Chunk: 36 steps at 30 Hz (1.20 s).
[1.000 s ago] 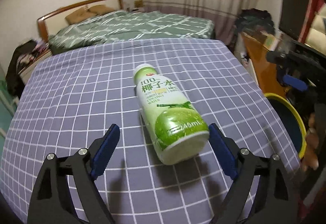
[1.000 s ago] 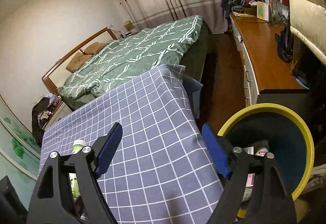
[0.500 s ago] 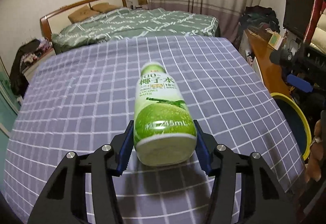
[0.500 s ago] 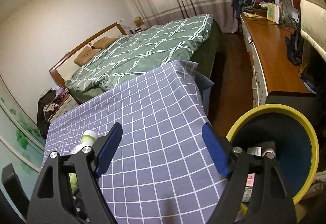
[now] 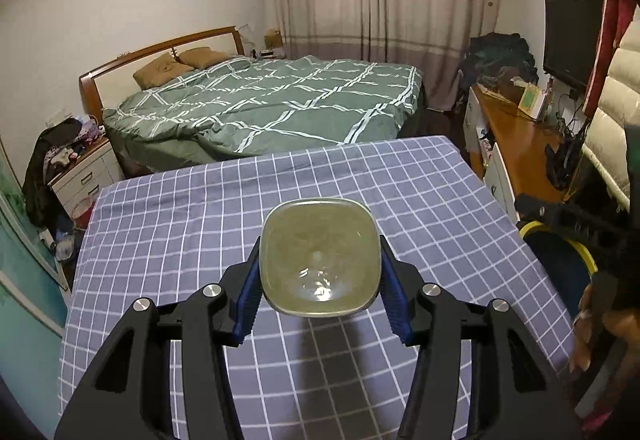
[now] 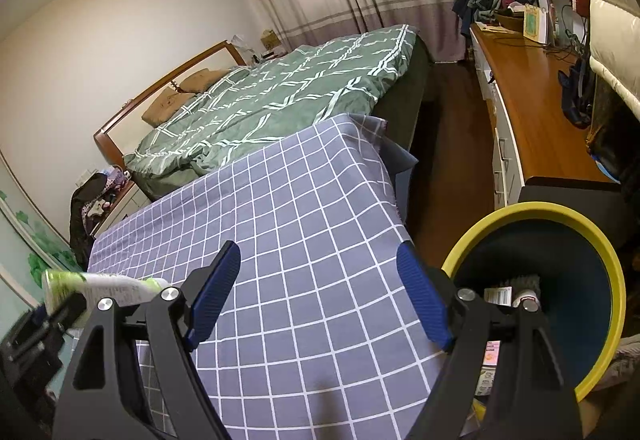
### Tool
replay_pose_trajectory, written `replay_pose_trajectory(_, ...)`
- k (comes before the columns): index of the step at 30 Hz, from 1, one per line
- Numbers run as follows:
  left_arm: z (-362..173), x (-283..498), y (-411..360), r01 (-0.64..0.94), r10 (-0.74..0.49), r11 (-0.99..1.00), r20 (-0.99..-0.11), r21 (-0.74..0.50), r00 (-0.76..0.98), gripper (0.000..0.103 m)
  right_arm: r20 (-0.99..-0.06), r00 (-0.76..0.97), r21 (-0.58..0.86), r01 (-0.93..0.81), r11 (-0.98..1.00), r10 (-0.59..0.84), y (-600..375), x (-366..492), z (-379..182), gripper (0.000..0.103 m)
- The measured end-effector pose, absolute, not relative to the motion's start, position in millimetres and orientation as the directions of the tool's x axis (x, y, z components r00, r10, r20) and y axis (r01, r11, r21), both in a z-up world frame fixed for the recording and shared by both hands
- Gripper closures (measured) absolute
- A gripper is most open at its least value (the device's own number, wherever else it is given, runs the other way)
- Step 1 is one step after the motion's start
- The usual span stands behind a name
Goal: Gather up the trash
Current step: 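Carry the green bottle over the bin and open the left tool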
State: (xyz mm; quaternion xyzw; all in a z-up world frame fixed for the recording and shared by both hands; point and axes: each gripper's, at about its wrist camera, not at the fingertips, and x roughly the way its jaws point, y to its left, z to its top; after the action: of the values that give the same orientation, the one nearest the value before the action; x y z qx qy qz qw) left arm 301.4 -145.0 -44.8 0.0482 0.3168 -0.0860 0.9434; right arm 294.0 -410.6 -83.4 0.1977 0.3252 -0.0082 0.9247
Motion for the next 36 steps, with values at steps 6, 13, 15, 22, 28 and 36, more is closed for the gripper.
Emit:
replay_pose_trajectory(6, -34.5, 329.8, -149.7, 0.192, -0.137, 0.981, -0.594, 0.030, 0.792, 0.051, -0.606, 0.788, 0.362, 0.148, 0.920, 0.111, -411.3, 295.0, -84.4, 0.027)
replay_pose_trajectory(13, -36.7, 367.2, -161.4, 0.186, -0.127, 0.981, -0.574, 0.046, 0.809, 0.051, -0.604, 0.789, 0.363, 0.147, 0.920, 0.112, -412.1, 294.7, -84.2, 0.027)
replay_pose_trajectory(15, -37.8, 374.1, -163.5, 0.188, -0.130, 0.981, -0.565, 0.046, 0.815, 0.051, -0.602, 0.790, 0.364, 0.146, 0.920, 0.113, -412.2, 293.9, -83.6, 0.027)
replay_pose_trajectory(22, -38.5, 374.9, -164.2, 0.198, -0.149, 0.980, -0.557, 0.028, 0.817, 0.051, -0.567, 0.820, 0.358, 0.164, 0.919, 0.075, -422.5, 280.7, -69.5, 0.027)
replay_pose_trajectory(28, -25.8, 354.4, -179.5, 0.264, -0.214, 0.964, -0.536, 0.018, 0.817, 0.051, -0.538, 0.842, 0.331, 0.170, 0.928, 0.038, -446.6, 241.4, -51.8, 0.027)
replay_pose_trajectory(36, -4.8, 325.9, -237.6, 0.406, -0.344, 0.914, -0.519, 0.006, 0.782, 0.051, -0.550, 0.834, 0.296, 0.252, 0.921, -0.052, -497.6, 171.1, -58.4, 0.027)
